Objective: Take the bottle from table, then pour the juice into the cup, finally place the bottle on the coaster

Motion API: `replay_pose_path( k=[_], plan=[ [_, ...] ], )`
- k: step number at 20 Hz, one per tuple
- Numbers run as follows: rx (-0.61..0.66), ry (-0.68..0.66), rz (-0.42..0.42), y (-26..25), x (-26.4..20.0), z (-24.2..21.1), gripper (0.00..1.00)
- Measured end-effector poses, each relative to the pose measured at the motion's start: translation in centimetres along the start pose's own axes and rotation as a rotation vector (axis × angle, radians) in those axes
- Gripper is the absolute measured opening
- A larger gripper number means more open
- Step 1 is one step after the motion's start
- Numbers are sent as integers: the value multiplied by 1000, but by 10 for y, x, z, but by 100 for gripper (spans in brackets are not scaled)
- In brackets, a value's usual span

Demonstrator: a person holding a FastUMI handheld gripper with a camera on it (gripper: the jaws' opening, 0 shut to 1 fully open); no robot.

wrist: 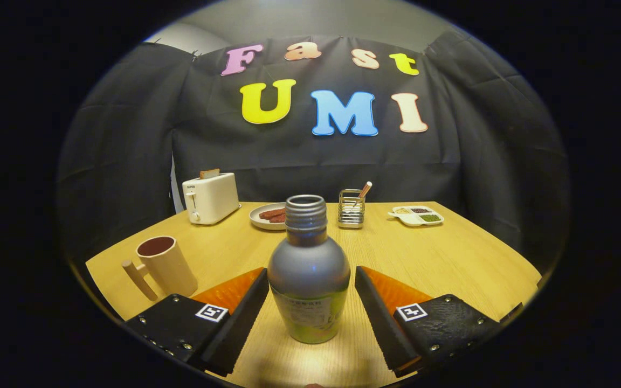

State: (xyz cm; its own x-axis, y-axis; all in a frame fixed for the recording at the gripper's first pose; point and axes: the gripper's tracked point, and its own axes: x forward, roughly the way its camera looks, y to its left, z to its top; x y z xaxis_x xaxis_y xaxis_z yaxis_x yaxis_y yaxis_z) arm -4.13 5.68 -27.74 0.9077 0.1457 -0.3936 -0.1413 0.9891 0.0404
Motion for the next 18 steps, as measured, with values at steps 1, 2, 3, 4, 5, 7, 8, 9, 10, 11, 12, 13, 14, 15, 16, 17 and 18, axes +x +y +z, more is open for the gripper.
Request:
replay_pose_path(
  k=[1,2,3,4,5,7,8,9,10,11,12,13,14,15,16,17,18],
  plan=[
    [7,9,2,0,1,-3,98],
    [12,15,6,1,2,-5,98],
    [10,21,8,2,2,-9,98],
    [4,27,13,4,4,-11,98],
    [-8,35,14,5,6,-14,98],
    [-27,52,19,5,9,-21,98],
    [-29,58,18,5,10,-23,98],
    [-25,63,16,5,10,-25,98],
    [-15,73,17,4,12,-28,98],
    [-6,87,19,6,13,-31,98],
    [0,100,17,5,12,-34,98],
    [6,109,16,4,15,-36,97],
    [13,114,18,4,14,-36,97],
    [15,114,16,5,14,-36,97],
    [10,117,19,4,8,-33,90],
    [4,121,20,5,15,-37,82],
    [-6,123,20,4,14,-36,82]
  ],
)
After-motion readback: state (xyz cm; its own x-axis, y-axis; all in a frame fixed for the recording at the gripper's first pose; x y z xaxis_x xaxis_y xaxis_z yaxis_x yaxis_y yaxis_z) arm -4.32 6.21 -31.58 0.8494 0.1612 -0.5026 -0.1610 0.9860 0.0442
